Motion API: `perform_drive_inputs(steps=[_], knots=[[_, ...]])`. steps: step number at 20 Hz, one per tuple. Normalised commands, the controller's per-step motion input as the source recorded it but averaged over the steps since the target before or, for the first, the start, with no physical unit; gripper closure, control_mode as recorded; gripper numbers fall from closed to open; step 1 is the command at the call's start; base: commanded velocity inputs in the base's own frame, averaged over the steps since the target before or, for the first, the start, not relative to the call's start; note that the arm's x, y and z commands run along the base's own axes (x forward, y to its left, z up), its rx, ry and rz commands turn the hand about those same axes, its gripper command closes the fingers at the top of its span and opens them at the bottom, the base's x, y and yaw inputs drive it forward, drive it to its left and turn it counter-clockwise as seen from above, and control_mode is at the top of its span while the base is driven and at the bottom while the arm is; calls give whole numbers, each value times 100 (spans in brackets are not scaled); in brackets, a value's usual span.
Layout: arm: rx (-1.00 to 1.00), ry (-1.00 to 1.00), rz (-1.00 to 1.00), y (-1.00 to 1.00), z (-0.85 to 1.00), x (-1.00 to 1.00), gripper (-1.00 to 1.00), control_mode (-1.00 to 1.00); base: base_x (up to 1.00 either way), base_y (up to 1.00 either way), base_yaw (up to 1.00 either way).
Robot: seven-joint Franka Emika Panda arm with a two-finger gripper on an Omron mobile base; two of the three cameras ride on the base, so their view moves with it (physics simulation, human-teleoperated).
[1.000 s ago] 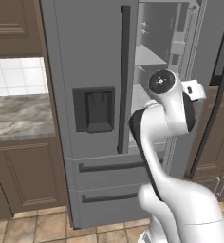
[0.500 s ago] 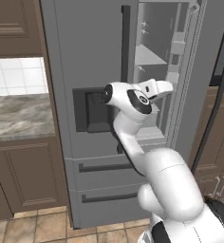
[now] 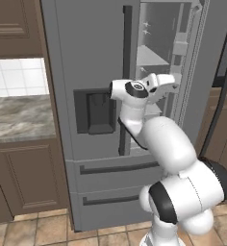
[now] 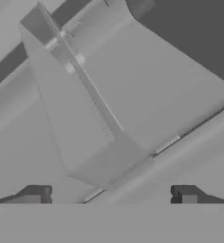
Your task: Retrieve the sausage and cheese from the fridge and place them on the cutting board on the counter.
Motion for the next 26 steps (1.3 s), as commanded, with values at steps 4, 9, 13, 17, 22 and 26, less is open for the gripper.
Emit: perform_drive_inputs(steps=[4,9,13,17,22,26], knots=[[-5,15,-10,-100,0,-8,-100,-100,0,0,0],[-1,16,-12,-100,-2,-30,-100,-100,0,0,0],[0,18,-10,-100,-10,-41,-100,-100,0,0,0],[0,8,-9,-100,-25,-16,-100,-100,0,0,0],[2,-8,-3,-85,-17,0,-100,-100,0,0,0],[0,-25,1,-80,-19,0,-100,-100,0,0,0]])
